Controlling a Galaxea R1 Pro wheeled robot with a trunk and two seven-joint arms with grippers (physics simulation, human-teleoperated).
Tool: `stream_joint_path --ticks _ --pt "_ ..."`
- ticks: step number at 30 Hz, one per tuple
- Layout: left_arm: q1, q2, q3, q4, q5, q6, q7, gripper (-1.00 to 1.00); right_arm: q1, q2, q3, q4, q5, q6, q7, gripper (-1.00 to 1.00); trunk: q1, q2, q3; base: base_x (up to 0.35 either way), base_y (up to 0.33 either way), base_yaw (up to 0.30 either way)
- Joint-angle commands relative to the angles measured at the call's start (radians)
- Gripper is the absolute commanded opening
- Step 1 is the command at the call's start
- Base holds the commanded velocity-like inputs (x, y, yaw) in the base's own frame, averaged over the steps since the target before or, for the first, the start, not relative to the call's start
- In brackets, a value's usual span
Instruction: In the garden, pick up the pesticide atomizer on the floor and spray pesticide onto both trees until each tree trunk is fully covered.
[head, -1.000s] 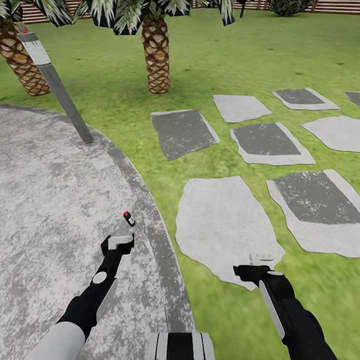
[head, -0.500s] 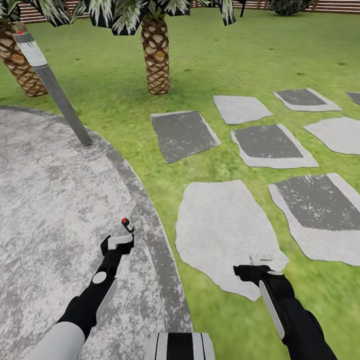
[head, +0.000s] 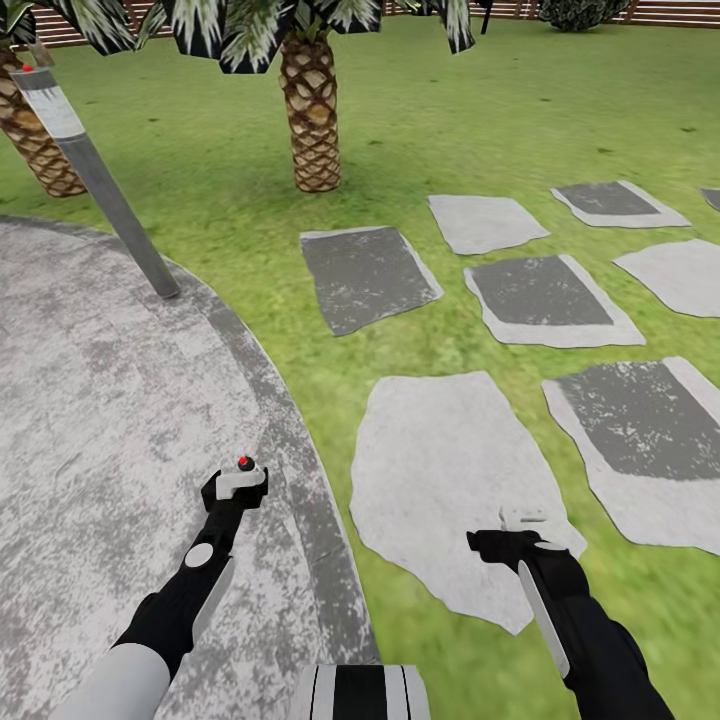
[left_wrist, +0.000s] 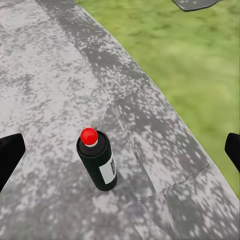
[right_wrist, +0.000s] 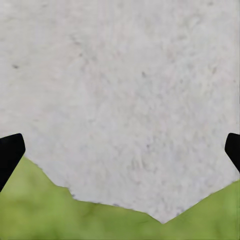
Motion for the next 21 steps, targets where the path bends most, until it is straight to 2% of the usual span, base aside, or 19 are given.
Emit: stream_joint_path --ticks 1,5,15,21 --pt "0.0 0.0 0.0 0.0 0.0 0.0 0.0 1.0 0.0 0.0 0.0 0.0 0.0 0.0 0.0 1.0 0.0 0.0 0.0 0.09 0.155 0.0" --pt "0.0 -0.001 0.0 0.0 0.0 0.0 0.0 1.0 0.0 0.0 0.001 0.0 0.0 0.0 0.0 1.0 0.0 0.0 0.0 0.11 0.209 0.0" --pt "0.0 0.0 -0.001 0.0 0.0 0.0 0.0 1.0 0.0 -0.001 0.001 0.0 0.001 0.0 0.0 1.0 0.0 0.0 0.0 0.058 0.1 -0.001" --pt "0.0 -0.001 -0.001 0.0 0.0 -0.001 0.0 1.0 0.0 0.0 0.0 0.0 0.001 0.0 0.0 1.0 0.0 0.0 0.0 0.095 0.128 -0.161"
